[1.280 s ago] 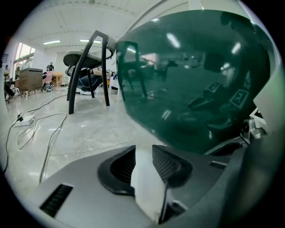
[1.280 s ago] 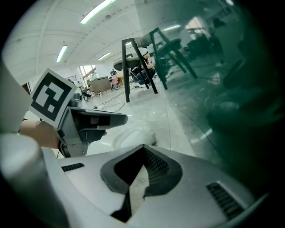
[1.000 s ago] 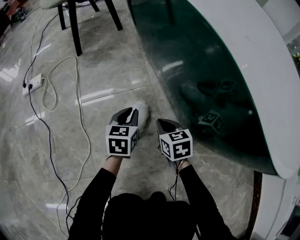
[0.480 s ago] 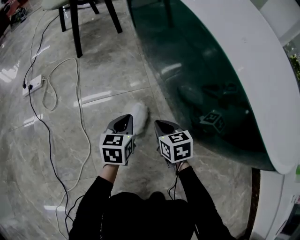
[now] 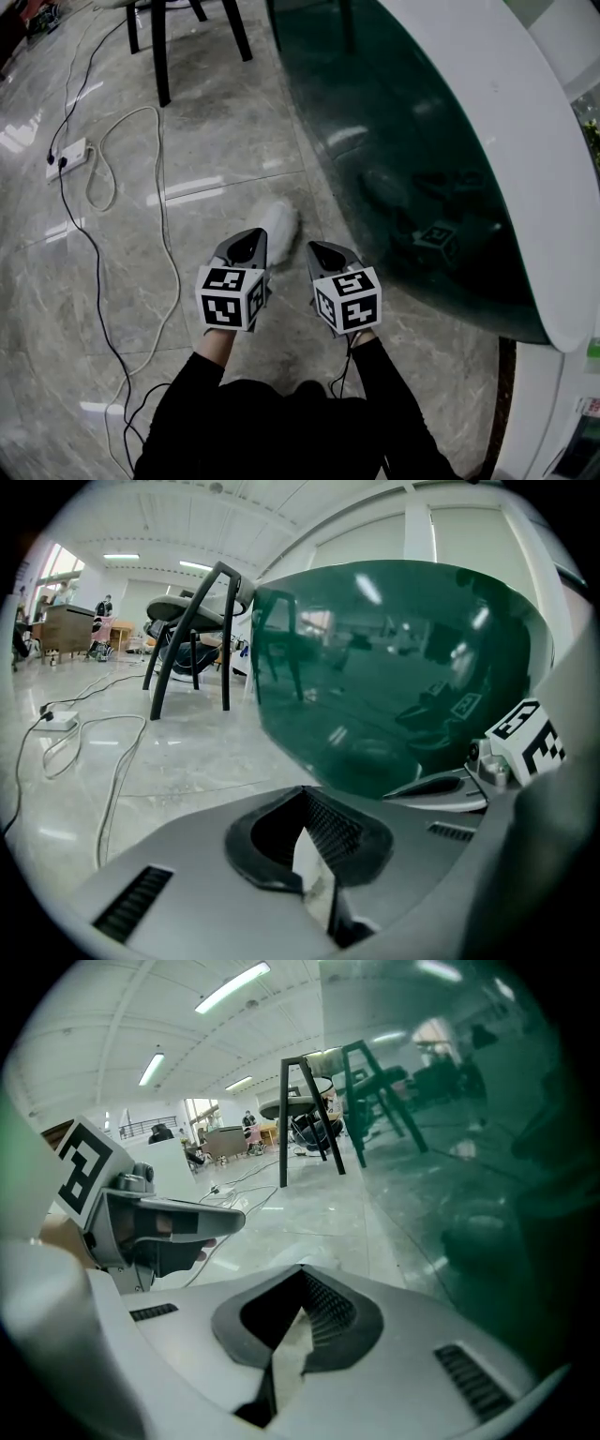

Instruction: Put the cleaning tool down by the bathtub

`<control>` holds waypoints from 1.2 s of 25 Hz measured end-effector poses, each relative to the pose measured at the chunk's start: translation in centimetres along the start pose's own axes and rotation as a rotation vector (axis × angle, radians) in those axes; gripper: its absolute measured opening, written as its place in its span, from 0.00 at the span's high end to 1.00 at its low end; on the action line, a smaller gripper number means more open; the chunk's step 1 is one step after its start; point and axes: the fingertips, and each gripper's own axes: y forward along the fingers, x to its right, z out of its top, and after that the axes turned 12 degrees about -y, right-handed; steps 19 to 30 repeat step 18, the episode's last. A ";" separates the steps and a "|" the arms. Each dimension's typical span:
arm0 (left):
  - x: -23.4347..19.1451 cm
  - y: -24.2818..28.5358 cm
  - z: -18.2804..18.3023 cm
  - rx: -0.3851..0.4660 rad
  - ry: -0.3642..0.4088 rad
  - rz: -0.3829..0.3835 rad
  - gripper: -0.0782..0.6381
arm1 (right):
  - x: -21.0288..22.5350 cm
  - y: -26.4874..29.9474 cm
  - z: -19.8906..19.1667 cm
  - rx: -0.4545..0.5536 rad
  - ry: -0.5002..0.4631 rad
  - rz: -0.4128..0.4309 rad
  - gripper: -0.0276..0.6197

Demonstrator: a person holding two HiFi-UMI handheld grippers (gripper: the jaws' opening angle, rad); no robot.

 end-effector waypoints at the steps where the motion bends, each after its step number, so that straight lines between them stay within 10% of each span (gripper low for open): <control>1: 0.1 -0.1 0.0 0.001 -0.003 -0.001 0.88 | 0.1 0.0 -0.1 -0.003 -0.006 -0.005 0.96; 30: 0.2 -0.3 -0.8 -0.022 0.030 0.009 0.88 | -0.4 0.4 -0.9 -0.010 0.021 -0.001 0.96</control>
